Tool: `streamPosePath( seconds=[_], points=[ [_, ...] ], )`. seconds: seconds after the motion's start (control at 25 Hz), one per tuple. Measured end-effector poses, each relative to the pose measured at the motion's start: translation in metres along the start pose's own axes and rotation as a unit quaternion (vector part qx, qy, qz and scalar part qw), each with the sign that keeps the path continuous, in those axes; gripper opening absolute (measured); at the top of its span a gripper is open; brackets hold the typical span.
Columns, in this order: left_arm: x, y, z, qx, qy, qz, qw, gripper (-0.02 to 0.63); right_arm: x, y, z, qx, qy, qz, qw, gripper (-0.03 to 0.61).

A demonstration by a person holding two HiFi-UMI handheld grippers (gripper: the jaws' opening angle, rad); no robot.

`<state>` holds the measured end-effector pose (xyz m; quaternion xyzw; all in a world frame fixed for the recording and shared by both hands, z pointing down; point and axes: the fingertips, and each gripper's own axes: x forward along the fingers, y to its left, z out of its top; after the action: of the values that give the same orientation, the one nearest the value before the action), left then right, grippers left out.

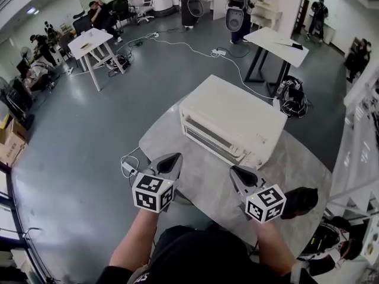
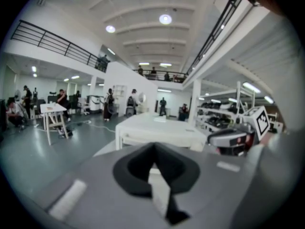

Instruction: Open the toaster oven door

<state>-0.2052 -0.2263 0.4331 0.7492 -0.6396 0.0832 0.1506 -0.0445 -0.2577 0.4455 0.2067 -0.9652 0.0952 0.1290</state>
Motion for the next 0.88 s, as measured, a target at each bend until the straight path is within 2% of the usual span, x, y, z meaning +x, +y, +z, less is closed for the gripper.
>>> streamPosePath(
  seconds=[0.2, 0.36, 0.52, 0.64, 0.68, 0.76, 0.88],
  points=[
    [0.033, -0.013, 0.006, 0.014, 0.008, -0.019, 0.9997, 0.008, -0.008, -0.025, -0.007, -0.001, 0.01, -0.02, 1.0, 0.037],
    [0.06, -0.012, 0.011, 0.024, 0.017, -0.049, 0.9983, 0.009, -0.012, -0.041, -0.01, 0.006, 0.014, -0.06, 0.998, 0.061],
    [0.097, -0.008, 0.016, 0.058, 0.029, -0.09, 0.9938, 0.009, -0.008, -0.057, -0.012, 0.005, 0.032, -0.108, 0.994, 0.093],
    [0.116, -0.008, 0.015, 0.108, 0.043, -0.134, 0.9841, 0.015, 0.004, -0.067, -0.01, 0.004, 0.046, -0.137, 0.989, 0.132],
    [0.122, -0.007, 0.015, 0.131, 0.048, -0.148, 0.9791, 0.036, 0.01, -0.07, -0.008, 0.002, 0.051, -0.146, 0.988, 0.145],
    [0.133, -0.003, 0.014, 0.169, 0.058, -0.172, 0.9687, 0.117, 0.024, -0.072, -0.003, -0.002, 0.058, -0.159, 0.986, 0.167],
    [0.145, 0.003, 0.008, 0.211, 0.075, -0.203, 0.9533, 0.164, 0.045, -0.068, 0.0, -0.011, 0.074, -0.168, 0.983, 0.173]
  ],
)
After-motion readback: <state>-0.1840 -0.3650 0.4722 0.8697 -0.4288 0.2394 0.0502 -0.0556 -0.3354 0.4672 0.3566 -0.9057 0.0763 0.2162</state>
